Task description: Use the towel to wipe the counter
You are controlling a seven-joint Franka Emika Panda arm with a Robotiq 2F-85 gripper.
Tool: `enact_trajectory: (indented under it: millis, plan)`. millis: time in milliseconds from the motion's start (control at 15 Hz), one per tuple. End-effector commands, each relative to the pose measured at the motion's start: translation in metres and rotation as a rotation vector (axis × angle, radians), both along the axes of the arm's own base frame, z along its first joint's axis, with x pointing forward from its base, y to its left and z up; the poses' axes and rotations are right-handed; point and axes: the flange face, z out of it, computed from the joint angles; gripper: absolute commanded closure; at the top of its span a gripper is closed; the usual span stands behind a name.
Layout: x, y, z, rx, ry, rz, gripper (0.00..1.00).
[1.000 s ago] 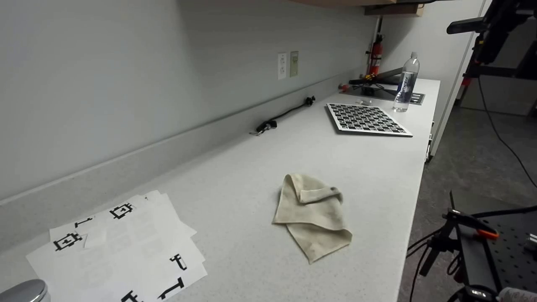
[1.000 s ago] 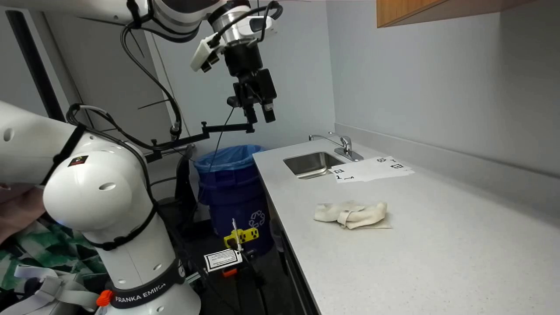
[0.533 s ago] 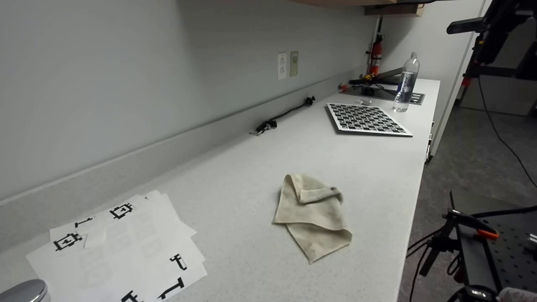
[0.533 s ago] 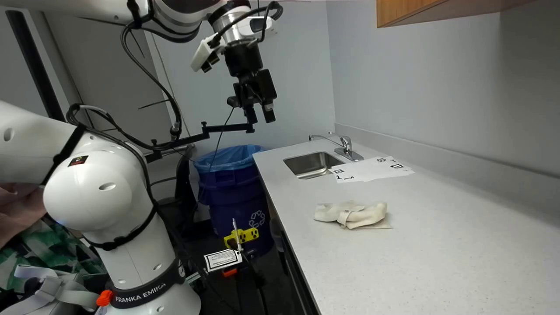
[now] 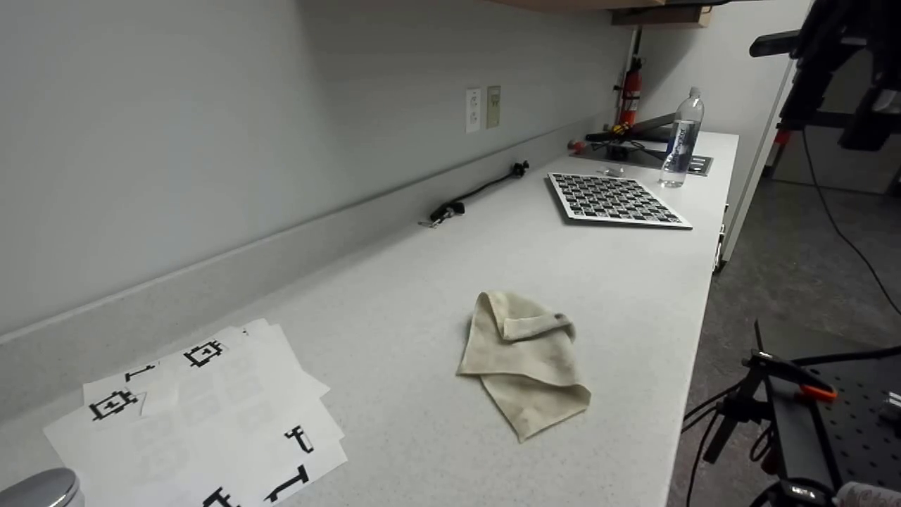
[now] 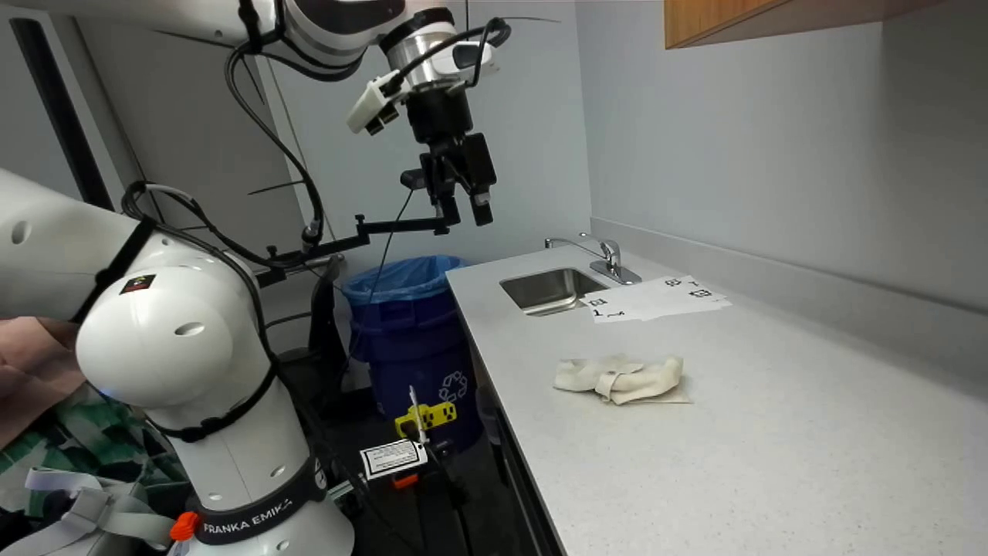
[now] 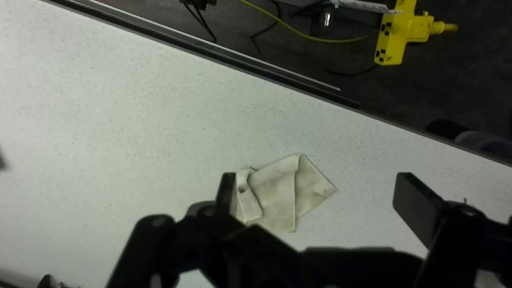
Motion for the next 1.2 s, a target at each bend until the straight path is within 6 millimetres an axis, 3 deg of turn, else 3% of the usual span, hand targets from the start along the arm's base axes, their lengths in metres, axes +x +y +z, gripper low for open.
enact_trajectory:
  millis: [0,400,1133]
  plan:
    - [0.015,0.003,-0.016,0.065,0.004,0.003,0.00]
    - [0.041,-0.001,-0.064,0.112,0.011,-0.026,0.00]
    - [0.105,-0.031,-0.156,0.068,0.063,-0.101,0.00]
